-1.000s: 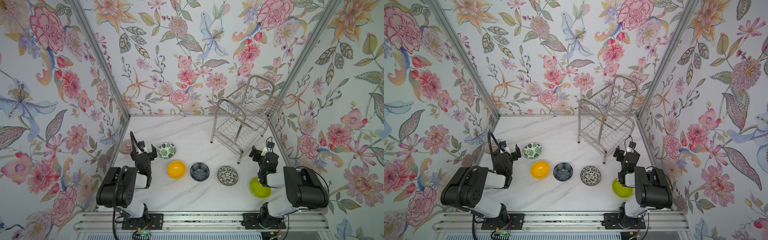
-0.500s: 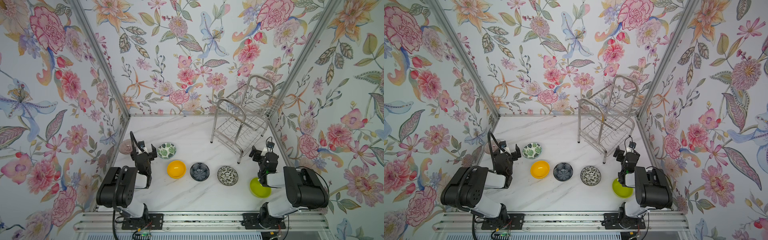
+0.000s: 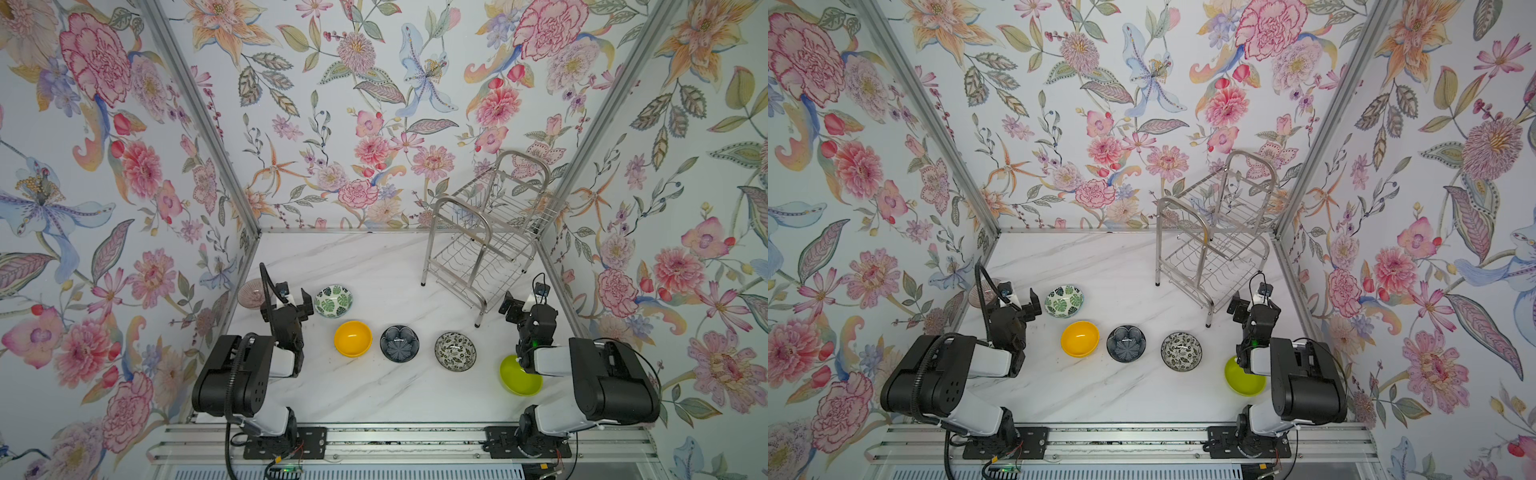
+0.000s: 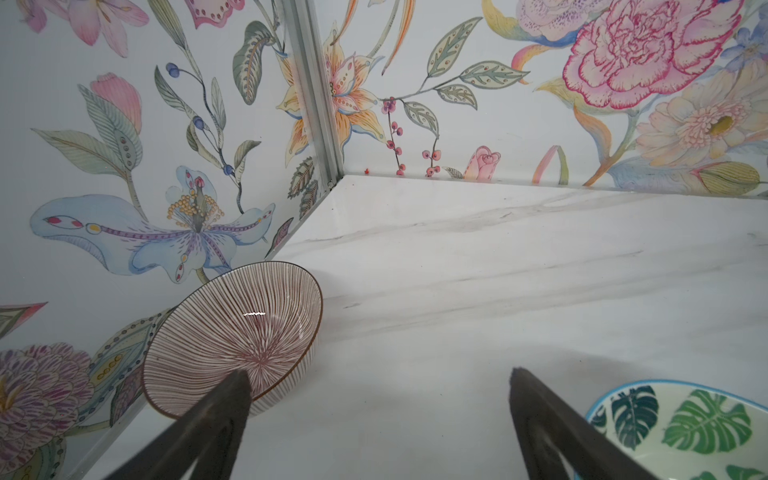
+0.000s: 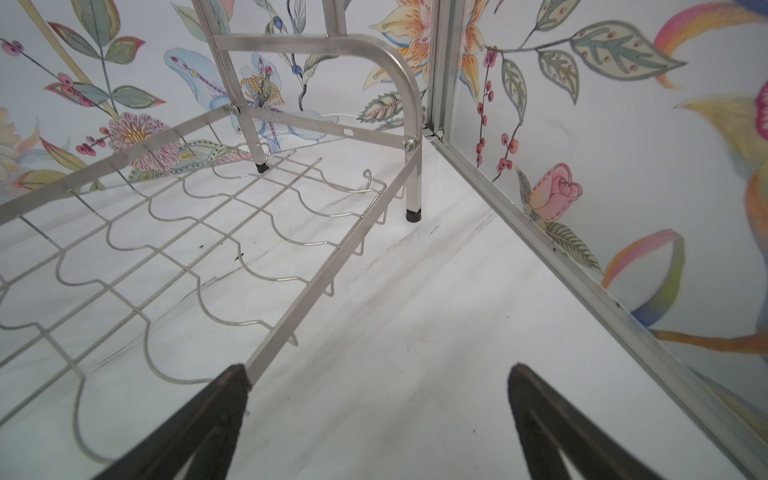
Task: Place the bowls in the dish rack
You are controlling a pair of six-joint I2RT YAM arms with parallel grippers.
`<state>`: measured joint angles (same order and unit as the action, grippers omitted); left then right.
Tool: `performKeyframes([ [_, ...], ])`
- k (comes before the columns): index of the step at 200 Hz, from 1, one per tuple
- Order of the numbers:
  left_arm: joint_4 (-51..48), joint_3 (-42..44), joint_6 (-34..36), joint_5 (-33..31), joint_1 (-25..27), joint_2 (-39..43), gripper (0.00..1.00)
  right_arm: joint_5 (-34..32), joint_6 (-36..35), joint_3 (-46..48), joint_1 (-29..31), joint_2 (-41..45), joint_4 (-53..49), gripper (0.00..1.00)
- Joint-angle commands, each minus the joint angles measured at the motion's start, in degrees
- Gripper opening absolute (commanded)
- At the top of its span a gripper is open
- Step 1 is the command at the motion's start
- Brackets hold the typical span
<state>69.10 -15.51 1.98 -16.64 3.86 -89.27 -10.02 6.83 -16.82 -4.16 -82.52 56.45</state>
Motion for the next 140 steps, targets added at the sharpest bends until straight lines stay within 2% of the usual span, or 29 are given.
performKeyframes([
  [1, 3.65, 0.83, 1.41, -5.67, 2.64, 0.96, 0.99, -6.43, 2.98, -1.53, -0.27, 7.29, -7.53, 0.99],
  [24, 3.82, 0.83, 1.92, -5.66, 2.61, 0.58, 0.99, -14.04, 7.08, -2.60, -0.41, 10.64, -12.74, 0.99],
  [43, -1.75, -1.71, 1.05, -4.76, 1.43, 1.89, 0.99, -15.41, 13.89, -5.20, -0.75, 13.71, -21.06, 0.99],
  [51, -15.76, -7.02, -0.57, -9.70, 1.37, 5.41, 0.99, -14.01, 15.80, -6.80, -1.29, 14.63, -25.29, 0.99],
  [61, -34.45, -15.35, -3.71, -7.77, -0.97, 10.15, 0.99, -10.04, 17.25, -8.50, -2.48, 15.26, -29.65, 0.99],
  [78, -36.74, -20.84, 0.88, -9.72, -1.75, 13.18, 0.99, -5.84, 17.39, -10.55, -3.36, 15.41, -34.83, 0.99],
  [87, -42.65, -24.45, 0.60, -10.01, -1.58, 14.83, 0.99, -5.06, 17.58, -10.93, -3.15, 15.24, -36.25, 0.99],
  [102, -56.14, -29.98, -5.53, -9.21, -1.07, 17.61, 0.99, -3.58, 18.29, -10.59, -2.98, 15.71, -37.82, 0.98],
  [116, -65.21, -31.47, -14.00, -3.99, -0.42, 20.61, 0.99, -1.49, 20.47, -10.92, -2.96, 16.69, -40.87, 0.98],
  [129, -68.27, -29.32, -21.11, 2.98, 1.57, 23.88, 0.99, 1.29, 23.11, -11.30, -2.79, 17.14, -43.78, 0.99],
  [140, -67.26, -25.88, -25.35, 4.83, 5.43, 26.89, 0.99, 3.51, 24.46, -11.51, -2.60, 16.49, -45.17, 0.98],
])
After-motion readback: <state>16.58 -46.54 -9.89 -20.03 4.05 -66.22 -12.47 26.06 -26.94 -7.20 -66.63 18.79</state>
